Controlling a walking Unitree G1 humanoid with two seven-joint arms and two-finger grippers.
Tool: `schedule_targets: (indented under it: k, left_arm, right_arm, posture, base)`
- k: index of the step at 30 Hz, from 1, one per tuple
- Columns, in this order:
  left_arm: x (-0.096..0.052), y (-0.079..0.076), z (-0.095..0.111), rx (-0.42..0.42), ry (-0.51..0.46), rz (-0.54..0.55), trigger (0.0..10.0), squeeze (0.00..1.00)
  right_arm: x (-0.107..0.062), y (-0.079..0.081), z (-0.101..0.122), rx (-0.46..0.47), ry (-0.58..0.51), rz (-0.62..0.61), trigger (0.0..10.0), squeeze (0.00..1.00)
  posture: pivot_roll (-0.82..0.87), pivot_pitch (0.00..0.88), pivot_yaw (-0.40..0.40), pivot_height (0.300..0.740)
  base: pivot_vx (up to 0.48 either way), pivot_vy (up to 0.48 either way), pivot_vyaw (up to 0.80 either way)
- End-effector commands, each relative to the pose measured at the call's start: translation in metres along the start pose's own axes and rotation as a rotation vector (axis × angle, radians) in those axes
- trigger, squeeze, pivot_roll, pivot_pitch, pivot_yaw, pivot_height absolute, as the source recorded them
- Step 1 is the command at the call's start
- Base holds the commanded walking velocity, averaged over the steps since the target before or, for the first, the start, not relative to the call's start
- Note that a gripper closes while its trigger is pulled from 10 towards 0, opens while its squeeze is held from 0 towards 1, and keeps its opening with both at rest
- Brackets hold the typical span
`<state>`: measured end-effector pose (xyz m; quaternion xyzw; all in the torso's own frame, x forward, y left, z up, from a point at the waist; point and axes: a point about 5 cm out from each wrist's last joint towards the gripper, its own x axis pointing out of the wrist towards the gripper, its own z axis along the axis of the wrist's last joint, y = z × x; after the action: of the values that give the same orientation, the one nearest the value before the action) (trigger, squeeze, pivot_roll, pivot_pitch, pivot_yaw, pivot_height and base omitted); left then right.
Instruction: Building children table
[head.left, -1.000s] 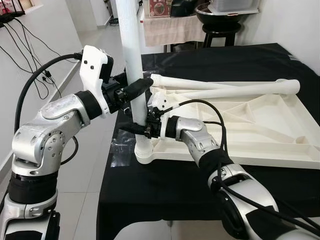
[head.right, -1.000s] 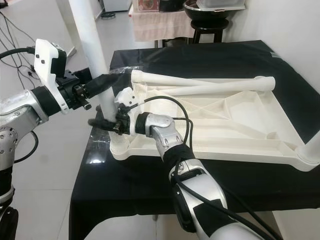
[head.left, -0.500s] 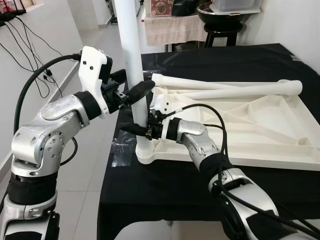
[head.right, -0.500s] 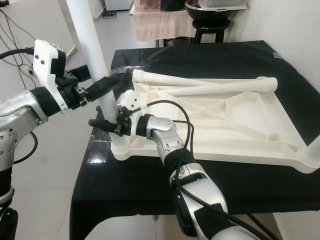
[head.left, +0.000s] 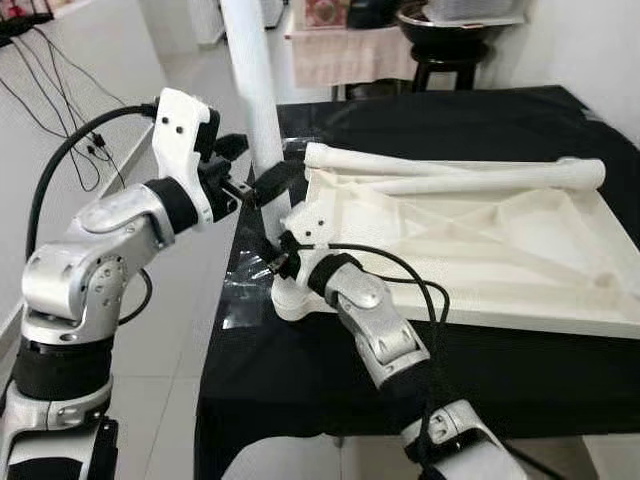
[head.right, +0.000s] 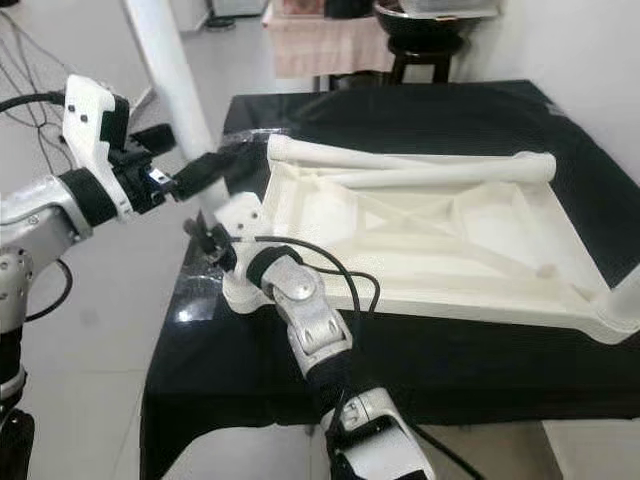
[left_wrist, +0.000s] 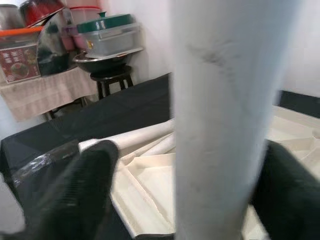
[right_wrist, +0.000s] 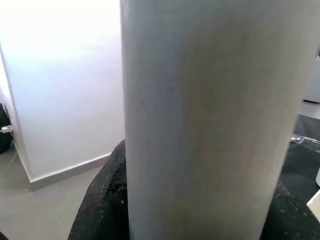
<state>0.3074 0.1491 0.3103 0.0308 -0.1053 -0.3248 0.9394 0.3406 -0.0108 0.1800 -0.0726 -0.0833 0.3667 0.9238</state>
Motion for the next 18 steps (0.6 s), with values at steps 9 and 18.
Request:
schedule_targets:
  k: [9,18]
  left_arm:
    - [-0.006,0.004,0.000,0.002,0.003,0.011,0.0,0.00]
    - [-0.005,0.005,0.000,0.010,0.004,0.006,0.0,0.00]
  right_arm:
    - [0.001,0.015,-0.008,-0.019,0.138,-0.001,0.0,0.00]
    - [0.007,-0.004,0.005,-0.003,0.054,0.231,10.0,1.00]
  posture:
    - [-0.01,0.091,0.034,0.740]
    - [-0.01,0.093,0.034,0.740]
  base:
    - [0.000,0.000,0.00]
    - [0.000,0.000,0.00]
